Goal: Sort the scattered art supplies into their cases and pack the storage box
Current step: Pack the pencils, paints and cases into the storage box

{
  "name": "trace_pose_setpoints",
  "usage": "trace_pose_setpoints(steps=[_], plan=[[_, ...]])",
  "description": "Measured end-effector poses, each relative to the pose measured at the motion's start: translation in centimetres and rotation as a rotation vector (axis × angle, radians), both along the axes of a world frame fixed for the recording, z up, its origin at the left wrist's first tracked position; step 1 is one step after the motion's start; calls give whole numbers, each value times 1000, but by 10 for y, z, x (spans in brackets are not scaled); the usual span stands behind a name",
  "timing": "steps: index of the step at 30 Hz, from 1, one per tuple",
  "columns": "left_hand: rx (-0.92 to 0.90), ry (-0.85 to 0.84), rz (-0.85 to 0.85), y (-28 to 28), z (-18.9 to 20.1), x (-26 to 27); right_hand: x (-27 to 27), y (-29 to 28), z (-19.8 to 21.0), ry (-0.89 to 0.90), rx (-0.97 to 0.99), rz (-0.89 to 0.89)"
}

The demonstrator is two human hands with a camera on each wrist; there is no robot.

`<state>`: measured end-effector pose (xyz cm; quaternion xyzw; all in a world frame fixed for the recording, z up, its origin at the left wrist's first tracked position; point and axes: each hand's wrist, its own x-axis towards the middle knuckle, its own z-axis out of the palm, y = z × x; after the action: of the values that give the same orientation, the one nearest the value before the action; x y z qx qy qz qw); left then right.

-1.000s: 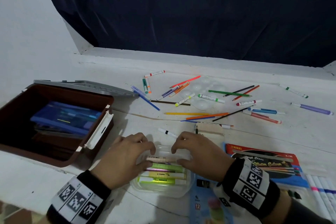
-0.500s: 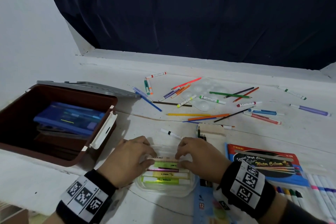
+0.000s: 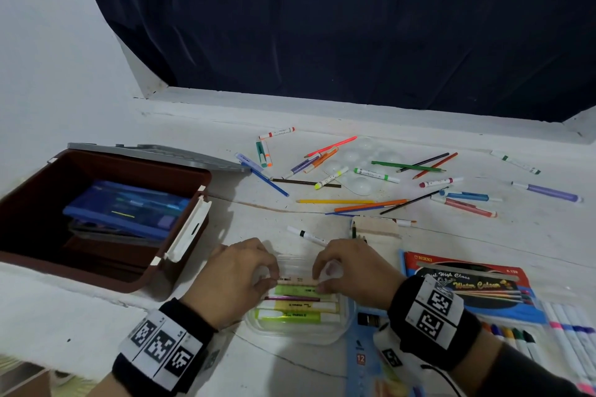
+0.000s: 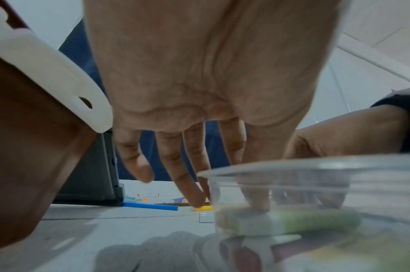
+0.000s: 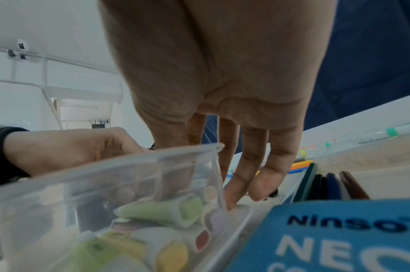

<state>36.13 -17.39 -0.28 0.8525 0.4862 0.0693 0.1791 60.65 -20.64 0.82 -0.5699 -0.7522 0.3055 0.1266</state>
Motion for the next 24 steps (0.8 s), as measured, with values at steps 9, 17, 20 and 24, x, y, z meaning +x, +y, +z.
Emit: trace_pose_setpoints(steps=[9,17,20,24], plan=[[58,100,-18,-8,8,2,0,1,-1,-15,9,9],[53,-76,-68,-8,29,3,5,-1,3,-42,88,73],[109,-192,-73,-3,50,13,11,6,11,-28,121,111],[204,-252,-12,18,81,33,25,25,30,21,188,100]])
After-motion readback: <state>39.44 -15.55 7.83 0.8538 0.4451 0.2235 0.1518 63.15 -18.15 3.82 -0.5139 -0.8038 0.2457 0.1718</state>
